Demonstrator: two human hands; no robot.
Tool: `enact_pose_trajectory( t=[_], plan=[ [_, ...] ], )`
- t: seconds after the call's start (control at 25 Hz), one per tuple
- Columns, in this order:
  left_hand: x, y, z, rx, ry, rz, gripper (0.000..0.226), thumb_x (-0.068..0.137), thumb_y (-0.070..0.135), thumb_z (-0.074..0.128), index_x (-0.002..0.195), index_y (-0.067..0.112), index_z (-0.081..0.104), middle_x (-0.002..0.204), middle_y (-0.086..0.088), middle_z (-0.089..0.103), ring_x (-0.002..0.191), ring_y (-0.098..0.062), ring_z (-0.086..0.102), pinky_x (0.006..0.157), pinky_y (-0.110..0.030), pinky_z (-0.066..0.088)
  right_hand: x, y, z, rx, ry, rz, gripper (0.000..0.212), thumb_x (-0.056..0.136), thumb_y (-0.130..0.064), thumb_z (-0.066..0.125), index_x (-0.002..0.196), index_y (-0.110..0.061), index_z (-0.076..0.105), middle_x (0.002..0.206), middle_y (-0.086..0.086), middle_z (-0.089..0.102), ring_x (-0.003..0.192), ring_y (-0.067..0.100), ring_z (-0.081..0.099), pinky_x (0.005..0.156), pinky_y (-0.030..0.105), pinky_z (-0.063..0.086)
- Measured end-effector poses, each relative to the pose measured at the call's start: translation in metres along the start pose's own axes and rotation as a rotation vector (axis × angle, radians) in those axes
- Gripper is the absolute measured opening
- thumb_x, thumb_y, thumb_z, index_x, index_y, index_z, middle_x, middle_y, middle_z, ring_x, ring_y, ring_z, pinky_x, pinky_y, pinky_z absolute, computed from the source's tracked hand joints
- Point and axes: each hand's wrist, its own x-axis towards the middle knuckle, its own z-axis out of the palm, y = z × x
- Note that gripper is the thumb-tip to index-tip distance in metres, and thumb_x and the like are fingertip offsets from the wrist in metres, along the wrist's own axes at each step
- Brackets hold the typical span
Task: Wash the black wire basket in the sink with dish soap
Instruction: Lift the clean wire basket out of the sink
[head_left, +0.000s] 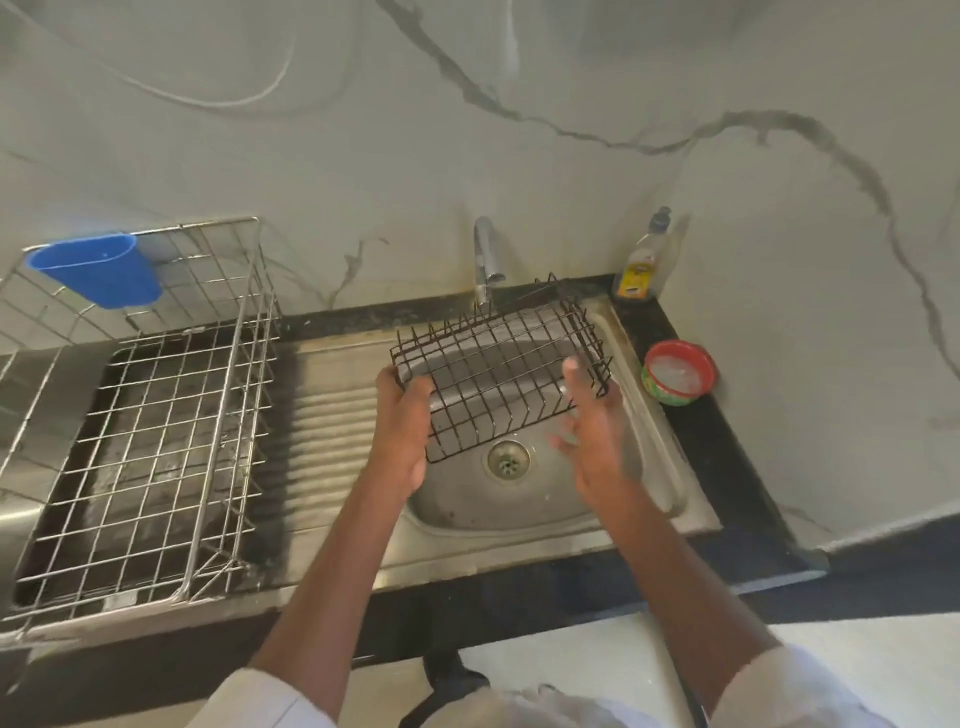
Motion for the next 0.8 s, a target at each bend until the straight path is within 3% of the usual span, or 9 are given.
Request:
enact_pose_trajectory(
  t=[0.08, 0.2, 0.28, 0.36, 0.48, 0.6, 0.68, 0.76, 0.8],
  plan=[
    [-0.016, -0.002, 0.005, -0.046, 0.043, 0.009, 0.062, 0.09, 0.036, 0.053, 0.151, 0.032, 0.039, 0.156, -0.01, 0.049, 0.141, -0.036, 0.049, 0.118, -0.07, 0.03, -0.008, 0.004, 0.01, 0.114, -0.011, 0.054, 0.126, 0.062, -0.072, 0.086, 0.163, -0.038, 0.018, 0.154, 0.003, 0.048, 0.128, 0.028, 0.06, 0.086, 0.044, 0.06],
    [-0.045, -0.008, 0.016, -0.141, 0.047, 0.016, 0.05, 0.081, 0.036, 0.054, 0.13, 0.029, 0.043, 0.145, -0.018, 0.056, 0.116, -0.029, 0.054, 0.114, -0.069, 0.039, -0.016, -0.003, 0.022, 0.205, 0.016, 0.043, 0.107, 0.083, -0.047, 0.082, 0.164, -0.035, 0.013, 0.147, 0.003, 0.054, 0.114, 0.025, 0.066, 0.101, 0.055, 0.053],
    [-0.066, -0.012, 0.021, -0.204, 0.016, 0.078, 0.036, 0.088, 0.031, 0.059, 0.12, 0.032, 0.043, 0.131, -0.016, 0.058, 0.105, -0.024, 0.057, 0.095, -0.056, 0.054, -0.022, -0.009, 0.025, 0.171, 0.003, 0.009, 0.102, 0.087, -0.045, 0.08, 0.164, -0.036, 0.013, 0.141, 0.001, 0.056, 0.106, 0.02, 0.067, 0.101, 0.054, 0.054],
    [-0.084, -0.014, 0.01, -0.194, -0.031, 0.165, 0.042, 0.09, 0.038, 0.064, 0.127, 0.032, 0.047, 0.131, -0.008, 0.058, 0.111, -0.022, 0.061, 0.095, -0.052, 0.053, -0.024, -0.024, 0.023, 0.178, -0.01, -0.01, 0.093, 0.088, -0.045, 0.077, 0.162, -0.033, 0.023, 0.135, 0.005, 0.059, 0.102, 0.022, 0.069, 0.09, 0.048, 0.061],
    [-0.082, 0.01, -0.02, -0.024, 0.011, 0.306, 0.079, 0.087, 0.057, 0.061, 0.154, 0.022, 0.039, 0.153, -0.003, 0.047, 0.141, -0.024, 0.048, 0.115, -0.055, 0.044, -0.022, -0.049, 0.013, 0.103, -0.003, -0.058, 0.079, 0.086, -0.048, 0.076, 0.153, -0.028, 0.041, 0.124, 0.01, 0.068, 0.101, 0.029, 0.073, 0.074, 0.044, 0.066],
    [-0.063, 0.058, -0.026, 0.298, -0.126, 0.342, 0.077, 0.103, 0.064, 0.049, 0.164, 0.019, 0.033, 0.165, -0.004, 0.039, 0.15, -0.027, 0.04, 0.122, -0.055, 0.037, -0.035, -0.059, 0.019, -0.014, -0.043, -0.132, 0.079, 0.081, -0.056, 0.076, 0.15, -0.029, 0.048, 0.123, 0.007, 0.07, 0.101, 0.028, 0.074, 0.073, 0.047, 0.064],
    [-0.059, 0.078, -0.018, 0.421, -0.281, 0.284, 0.069, 0.105, 0.06, 0.05, 0.16, 0.019, 0.041, 0.157, -0.003, 0.049, 0.14, -0.028, 0.05, 0.113, -0.051, 0.047, -0.044, -0.055, 0.029, -0.061, -0.054, -0.167, 0.085, 0.076, -0.063, 0.077, 0.149, -0.029, 0.051, 0.126, 0.006, 0.069, 0.105, 0.03, 0.074, 0.081, 0.051, 0.063],
    [-0.061, 0.077, -0.018, 0.398, -0.32, 0.228, 0.065, 0.101, 0.061, 0.06, 0.154, 0.024, 0.049, 0.151, 0.0, 0.054, 0.127, -0.024, 0.058, 0.1, -0.043, 0.055, -0.046, -0.048, 0.039, -0.109, -0.052, -0.158, 0.099, 0.064, -0.077, 0.078, 0.146, -0.028, 0.054, 0.135, 0.007, 0.067, 0.114, 0.033, 0.07, 0.09, 0.049, 0.06],
    [-0.063, 0.072, -0.026, 0.379, -0.298, 0.21, 0.07, 0.097, 0.064, 0.062, 0.153, 0.025, 0.05, 0.154, -0.002, 0.054, 0.127, -0.025, 0.059, 0.1, -0.043, 0.054, -0.05, -0.045, 0.048, -0.139, -0.062, -0.158, 0.104, 0.061, -0.082, 0.075, 0.146, -0.027, 0.054, 0.14, 0.006, 0.064, 0.118, 0.032, 0.068, 0.095, 0.05, 0.058]
  ],
)
